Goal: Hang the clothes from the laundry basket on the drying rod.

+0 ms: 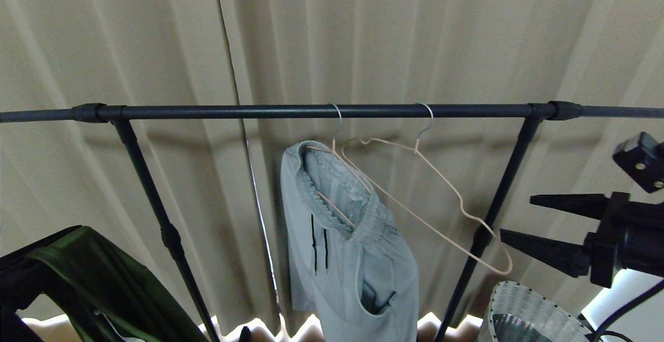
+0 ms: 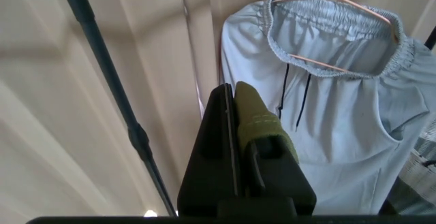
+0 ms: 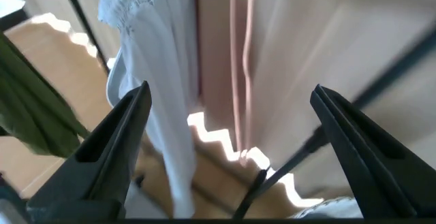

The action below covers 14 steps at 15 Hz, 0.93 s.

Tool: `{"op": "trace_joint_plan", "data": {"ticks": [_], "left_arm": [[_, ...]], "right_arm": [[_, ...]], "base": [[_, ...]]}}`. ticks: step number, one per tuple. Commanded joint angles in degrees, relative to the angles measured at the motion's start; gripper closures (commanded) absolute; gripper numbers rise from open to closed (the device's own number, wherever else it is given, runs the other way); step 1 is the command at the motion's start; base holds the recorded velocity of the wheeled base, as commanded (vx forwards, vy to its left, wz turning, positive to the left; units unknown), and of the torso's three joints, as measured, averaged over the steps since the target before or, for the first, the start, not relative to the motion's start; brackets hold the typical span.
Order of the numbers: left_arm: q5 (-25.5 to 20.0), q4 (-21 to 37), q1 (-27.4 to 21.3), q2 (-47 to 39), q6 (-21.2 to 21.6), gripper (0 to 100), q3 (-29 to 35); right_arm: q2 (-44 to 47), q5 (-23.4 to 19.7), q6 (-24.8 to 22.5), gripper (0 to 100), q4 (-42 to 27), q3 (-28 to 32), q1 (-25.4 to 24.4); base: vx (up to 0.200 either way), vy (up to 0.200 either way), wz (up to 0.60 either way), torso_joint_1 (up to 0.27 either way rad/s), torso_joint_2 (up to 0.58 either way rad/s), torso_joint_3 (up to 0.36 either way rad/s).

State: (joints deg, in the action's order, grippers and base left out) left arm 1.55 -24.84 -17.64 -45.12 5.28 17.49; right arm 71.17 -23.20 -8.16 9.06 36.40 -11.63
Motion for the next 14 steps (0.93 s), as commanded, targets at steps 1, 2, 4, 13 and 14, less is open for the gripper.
{"op": "trace_joint_plan", "data": {"ticks": [1, 2, 4, 13, 14], "left_arm": [[0.03, -0.03, -0.03, 0.21, -0.01, 100, 0.00], [0.03, -0.03, -0.03, 0.29, -0.01, 100, 0.00], [-0.05, -0.03, -0.29, 0.82, -0.01, 100, 0.00], [0.03, -0.03, -1.43, 1.35, 0.35, 100, -0.09], [0.03, -0.03, -1.43, 1.35, 0.35, 100, -0.09]], "right_arm": [[10.13, 0.79, -0.11, 0, -5.19, 7.63, -2.17], [12.24, 1.49, -0.11, 0, -5.72, 9.13, -2.52], [16.55, 3.95, -0.11, 0, -5.98, 11.50, -3.31], [26.74, 10.28, -6.87, 0, -9.67, 20.29, -6.74], [26.74, 10.28, -6.87, 0, -9.67, 20.55, -6.92]], "base": [[0.000, 0.000, 0.00, 0.000, 0.00, 0.000], [0.000, 0.000, 0.00, 0.000, 0.00, 0.000], [0.000, 0.000, 0.00, 0.000, 0.00, 0.000], [0.000, 0.000, 0.00, 0.000, 0.00, 0.000], [0.000, 0.000, 0.00, 0.000, 0.00, 0.000]]}}
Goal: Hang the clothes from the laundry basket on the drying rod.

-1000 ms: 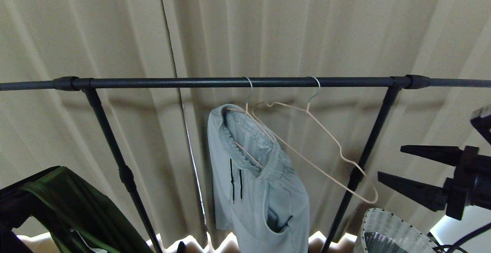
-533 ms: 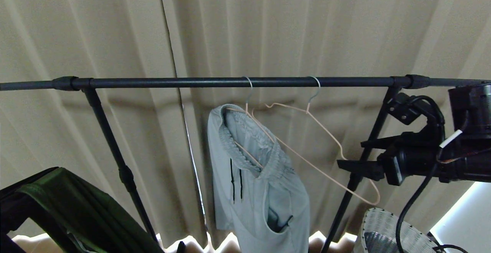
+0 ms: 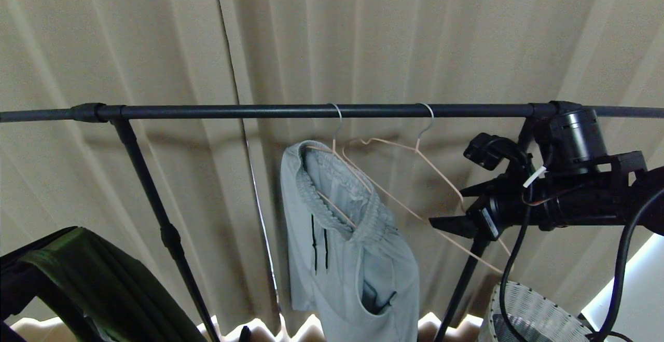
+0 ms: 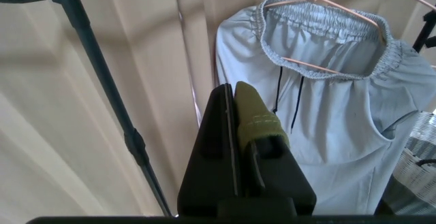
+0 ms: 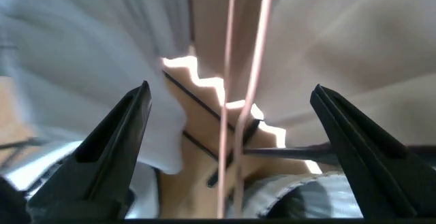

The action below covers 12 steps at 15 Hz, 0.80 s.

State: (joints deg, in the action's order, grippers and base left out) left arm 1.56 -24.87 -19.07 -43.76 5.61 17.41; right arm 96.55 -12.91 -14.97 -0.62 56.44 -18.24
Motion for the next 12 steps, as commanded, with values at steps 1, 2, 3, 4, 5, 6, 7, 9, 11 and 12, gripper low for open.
{"op": "trace_joint_plan", "data": {"ticks": [1, 2, 3, 4, 5, 6, 7, 9, 11, 12], "left_arm": [[0.02, 0.00, -0.01, -0.09, 0.02, 100, -0.09], [0.02, 0.00, -0.01, -0.09, 0.02, 100, -0.09], [0.02, 0.00, -0.01, -0.09, 0.02, 100, -0.09], [0.02, 0.00, -0.01, -0.09, 0.02, 100, -0.18], [0.02, 0.00, -0.01, -0.09, 0.02, 100, -0.18], [0.02, 0.00, -0.01, -0.09, 0.02, 100, -0.18], [0.02, 0.00, -0.01, -0.09, 0.02, 100, -0.18], [0.02, 0.00, -0.01, -0.01, 0.02, 100, -0.18], [0.02, 0.00, -0.01, -0.01, 0.02, 100, -0.18], [0.02, 0.00, -0.01, -0.01, 0.02, 100, -0.18]], "right_arm": [[1.36, -0.01, -0.06, 0, 0.09, 0.60, -0.31], [1.45, -0.01, -0.06, 0, 0.09, 0.86, -0.31], [1.45, -0.01, -0.06, 0, 0.09, 0.86, -0.31], [2.68, -0.01, 0.03, 0, 0.27, 1.83, -0.22], [3.47, -0.01, 0.03, 0, 0.27, 2.36, -0.22], [3.82, -0.01, 0.03, 0, 0.27, 2.80, -0.31], [4.00, -0.01, 0.03, 0, 0.27, 3.15, -0.31], [3.73, 0.08, -0.06, 0, 0.36, 2.97, -0.40], [3.47, 0.08, -0.06, 100, 0.36, 2.88, -0.31], [3.29, 0.08, -0.06, 100, 0.36, 2.88, -0.31]], "base": [[0.000, 0.000, 0.00, 0.000, 0.00, 0.000], [0.000, 0.000, 0.00, 0.000, 0.00, 0.000], [0.000, 0.000, 0.00, 0.000, 0.00, 0.000], [0.000, 0.000, 0.00, 0.000, 0.00, 0.000], [0.000, 0.000, 0.00, 0.000, 0.00, 0.000], [0.000, 0.000, 0.00, 0.000, 0.00, 0.000], [0.000, 0.000, 0.00, 0.000, 0.00, 0.000], [0.000, 0.000, 0.00, 0.000, 0.00, 0.000], [0.000, 0.000, 0.00, 0.000, 0.00, 0.000], [0.000, 0.000, 0.00, 0.000, 0.00, 0.000]]}}
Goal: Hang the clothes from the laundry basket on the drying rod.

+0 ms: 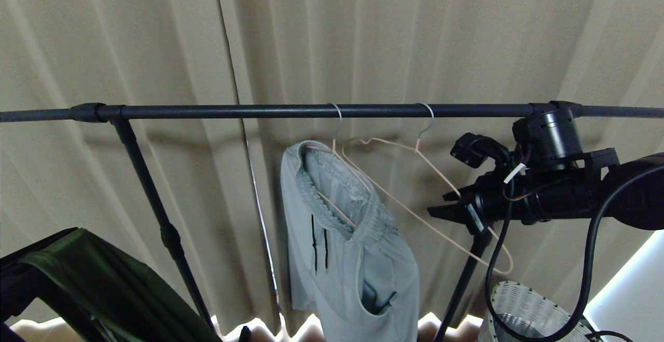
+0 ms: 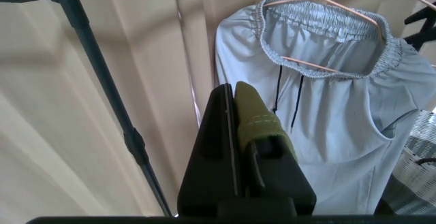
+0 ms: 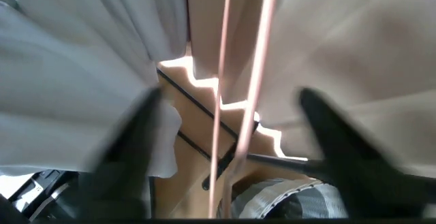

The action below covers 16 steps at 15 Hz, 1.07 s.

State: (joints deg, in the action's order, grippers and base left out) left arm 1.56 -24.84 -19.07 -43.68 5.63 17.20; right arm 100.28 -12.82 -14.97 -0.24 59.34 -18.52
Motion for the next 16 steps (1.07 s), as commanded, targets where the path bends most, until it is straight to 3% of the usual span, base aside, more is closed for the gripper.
{"op": "trace_joint_plan", "data": {"ticks": [1, 12, 16], "left_arm": [[0.02, -0.03, -0.01, -0.09, -0.01, 100, 0.03], [-0.07, -0.03, -0.09, 0.96, 0.08, 100, -0.94], [0.02, -0.03, -0.09, 1.05, 0.08, 100, -0.77]], "right_arm": [[-0.52, -0.01, -0.06, 100, 0.07, 0.07, -0.03], [-9.58, -0.36, 2.40, 100, 0.33, -3.45, 0.41], [-13.97, -0.27, 3.63, 100, 7.45, -8.63, 3.31]], "base": [[0.000, 0.000, 0.00, 0.000, 0.00, 0.000], [0.000, 0.000, 0.00, 0.000, 0.00, 0.000], [0.000, 0.000, 0.00, 0.000, 0.00, 0.000]]}}
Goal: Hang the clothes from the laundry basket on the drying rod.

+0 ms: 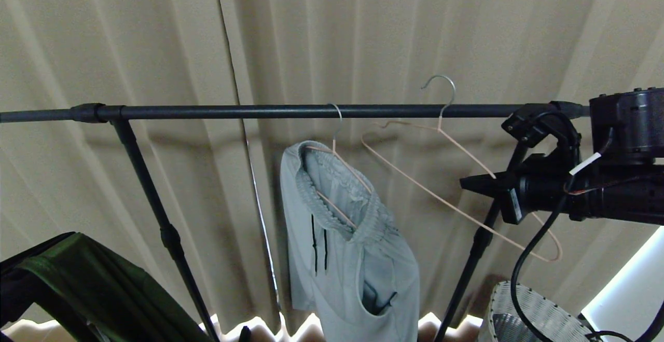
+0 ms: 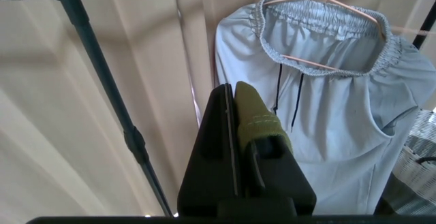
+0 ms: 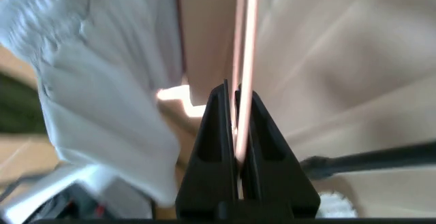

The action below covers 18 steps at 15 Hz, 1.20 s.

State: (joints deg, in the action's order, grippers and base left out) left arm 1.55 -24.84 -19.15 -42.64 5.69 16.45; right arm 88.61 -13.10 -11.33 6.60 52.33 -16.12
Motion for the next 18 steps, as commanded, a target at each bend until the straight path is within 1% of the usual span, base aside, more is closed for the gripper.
{"op": "trace_joint_plan", "data": {"ticks": [1, 4, 8, 12, 18], "left_arm": [[0.03, -0.03, -0.01, -0.07, 0.02, 100, -0.01], [0.03, -0.03, -0.01, 0.37, 0.11, 100, -0.19], [0.03, -0.03, 0.08, 0.72, 0.37, 100, -0.19], [0.03, -0.03, 0.08, 1.07, 1.87, 100, -0.36], [0.03, 0.06, 0.08, 1.25, 1.95, 100, -0.45]], "right_arm": [[-3.18, 0.01, 0.08, 100, 1.23, -2.94, 1.70], [-7.75, -0.25, 0.16, 100, 1.23, -6.37, 3.90], [-14.08, -0.34, 0.08, 100, 1.23, -11.11, 5.04], [-18.13, -0.25, 0.08, 100, 1.14, -13.93, 5.04], [-20.50, -0.25, -0.01, 100, 1.23, -15.95, 5.04]], "base": [[0.000, 0.000, 0.00, 0.000, 0.00, 0.000], [0.000, 0.000, 0.00, 0.000, 0.00, 0.000], [0.000, 0.000, 0.00, 0.000, 0.00, 0.000], [-0.200, 0.000, 0.00, 0.010, 0.00, 0.005], [-0.200, 0.000, 0.00, -0.002, 0.00, 0.003]]}}
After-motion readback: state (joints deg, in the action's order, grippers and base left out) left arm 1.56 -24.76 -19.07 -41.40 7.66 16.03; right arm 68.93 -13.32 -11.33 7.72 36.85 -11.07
